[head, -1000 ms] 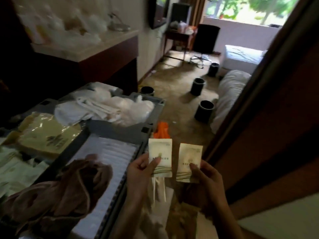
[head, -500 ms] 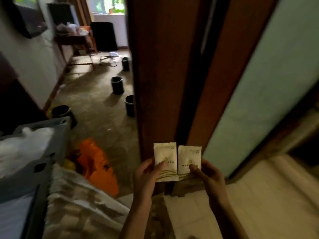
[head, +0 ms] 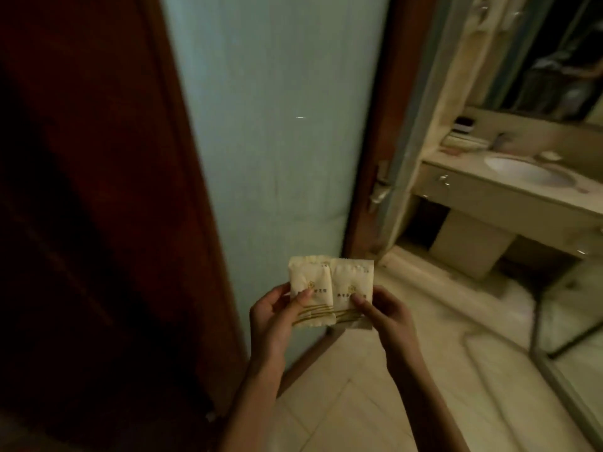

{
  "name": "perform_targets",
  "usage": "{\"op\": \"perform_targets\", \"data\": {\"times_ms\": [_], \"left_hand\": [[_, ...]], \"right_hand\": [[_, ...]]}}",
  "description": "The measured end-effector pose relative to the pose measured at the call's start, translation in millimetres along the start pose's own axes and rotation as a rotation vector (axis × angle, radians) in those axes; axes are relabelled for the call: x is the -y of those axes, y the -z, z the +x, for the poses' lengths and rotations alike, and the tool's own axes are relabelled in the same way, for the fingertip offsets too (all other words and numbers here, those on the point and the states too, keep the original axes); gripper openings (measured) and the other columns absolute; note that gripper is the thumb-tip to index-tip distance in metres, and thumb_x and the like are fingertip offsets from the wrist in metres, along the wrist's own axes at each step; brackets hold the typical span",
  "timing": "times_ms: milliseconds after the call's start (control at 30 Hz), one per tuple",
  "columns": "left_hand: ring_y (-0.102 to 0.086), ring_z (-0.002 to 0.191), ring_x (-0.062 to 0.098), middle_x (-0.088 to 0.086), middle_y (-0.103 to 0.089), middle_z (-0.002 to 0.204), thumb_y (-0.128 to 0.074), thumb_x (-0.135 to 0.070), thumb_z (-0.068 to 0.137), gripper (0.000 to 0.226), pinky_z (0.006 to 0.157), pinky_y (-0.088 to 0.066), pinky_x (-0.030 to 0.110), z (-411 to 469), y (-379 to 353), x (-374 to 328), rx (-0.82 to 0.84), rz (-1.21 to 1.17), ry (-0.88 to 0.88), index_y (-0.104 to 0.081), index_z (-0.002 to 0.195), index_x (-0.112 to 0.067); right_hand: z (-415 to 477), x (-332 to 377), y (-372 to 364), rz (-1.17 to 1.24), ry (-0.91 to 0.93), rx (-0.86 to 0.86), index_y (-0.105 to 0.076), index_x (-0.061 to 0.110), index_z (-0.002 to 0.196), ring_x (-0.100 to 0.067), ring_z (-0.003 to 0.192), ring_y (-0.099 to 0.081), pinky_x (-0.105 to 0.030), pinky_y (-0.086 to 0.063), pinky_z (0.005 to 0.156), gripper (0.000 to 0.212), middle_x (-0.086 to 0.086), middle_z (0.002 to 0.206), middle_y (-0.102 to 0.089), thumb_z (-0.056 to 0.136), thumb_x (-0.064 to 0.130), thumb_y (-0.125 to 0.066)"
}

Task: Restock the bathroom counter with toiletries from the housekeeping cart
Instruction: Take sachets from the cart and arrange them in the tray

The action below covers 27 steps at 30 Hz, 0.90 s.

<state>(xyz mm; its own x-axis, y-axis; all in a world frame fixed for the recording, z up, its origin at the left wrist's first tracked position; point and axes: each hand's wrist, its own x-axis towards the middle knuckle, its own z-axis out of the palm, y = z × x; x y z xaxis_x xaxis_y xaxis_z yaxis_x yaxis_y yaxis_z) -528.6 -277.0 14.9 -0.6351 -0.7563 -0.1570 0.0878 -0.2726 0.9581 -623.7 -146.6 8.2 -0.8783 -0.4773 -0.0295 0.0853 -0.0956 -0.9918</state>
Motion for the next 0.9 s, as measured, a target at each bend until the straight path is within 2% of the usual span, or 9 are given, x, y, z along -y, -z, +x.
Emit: {"op": "perform_targets", "data": {"times_ms": [133,300,467,667,767,900], "left_hand": [[-0.071,0.071,0.009,-0.001,-0.075,0.077,-0.071,0.0,0.08,0.017,0.058,-0.052,0.016,30.2,-79.7,18.6,0.127,-0.005,-0.013,-0.07,0.094,-0.01],[-0.072,0.081,0.014,0.003,-0.075,0.088,-0.067,-0.002,0.084,0.022,0.062,-0.055,0.019,51.7,-143.9,47.1,0.246,0.011,0.009,-0.067,0.105,-0.009],[-0.071,0.092,0.022,0.009,-0.074,0.1,-0.069,-0.005,0.083,0.03,0.076,-0.059,0.033,74.7,-192.7,85.2,0.387,0.113,0.121,-0.064,0.113,-0.008],[-0.071,0.092,0.028,0.012,-0.073,0.098,-0.076,-0.009,0.078,0.033,0.08,-0.058,0.047,116.6,-270.5,130.5,0.491,0.243,0.226,-0.064,0.109,-0.01],[-0.071,0.093,0.026,0.009,-0.073,0.098,-0.076,-0.008,0.078,0.031,0.079,-0.058,0.043,153.7,-325.9,153.2,0.544,0.241,0.211,-0.065,0.105,-0.016],[-0.071,0.093,0.019,0.004,-0.073,0.099,-0.077,-0.007,0.076,0.034,0.073,-0.058,0.031,205.6,-405.2,164.2,0.579,0.237,0.202,-0.064,0.104,-0.021]], "right_hand": [[35.2,9.5,65.4,0.008,0.018,-0.132,-0.07,0.013,0.102,-0.015,0.082,-0.072,-0.018,-0.053,0.063,0.017,-0.003,0.092,-0.076,0.085,0.01,-0.067],[61.8,0.5,124.1,0.006,-0.004,-0.214,-0.068,0.01,0.106,-0.019,0.088,-0.072,-0.025,-0.056,0.069,0.021,-0.005,0.096,-0.075,0.085,0.013,-0.066],[86.3,-19.8,169.1,0.063,-0.105,-0.298,-0.066,0.011,0.104,-0.022,0.089,-0.071,-0.031,-0.056,0.071,0.017,-0.006,0.096,-0.074,0.086,0.01,-0.065],[140.2,-36.3,227.3,0.084,-0.147,-0.393,-0.066,0.009,0.104,-0.023,0.087,-0.071,-0.034,-0.058,0.071,0.018,-0.008,0.096,-0.073,0.086,0.009,-0.066],[187.2,-41.5,264.7,0.065,-0.15,-0.436,-0.066,0.01,0.105,-0.021,0.086,-0.072,-0.032,-0.059,0.07,0.019,-0.006,0.096,-0.074,0.086,0.009,-0.066],[260.0,-30.7,316.2,0.042,-0.164,-0.466,-0.066,0.014,0.108,-0.019,0.087,-0.072,-0.031,-0.059,0.07,0.022,-0.005,0.098,-0.074,0.087,0.01,-0.066]]}}
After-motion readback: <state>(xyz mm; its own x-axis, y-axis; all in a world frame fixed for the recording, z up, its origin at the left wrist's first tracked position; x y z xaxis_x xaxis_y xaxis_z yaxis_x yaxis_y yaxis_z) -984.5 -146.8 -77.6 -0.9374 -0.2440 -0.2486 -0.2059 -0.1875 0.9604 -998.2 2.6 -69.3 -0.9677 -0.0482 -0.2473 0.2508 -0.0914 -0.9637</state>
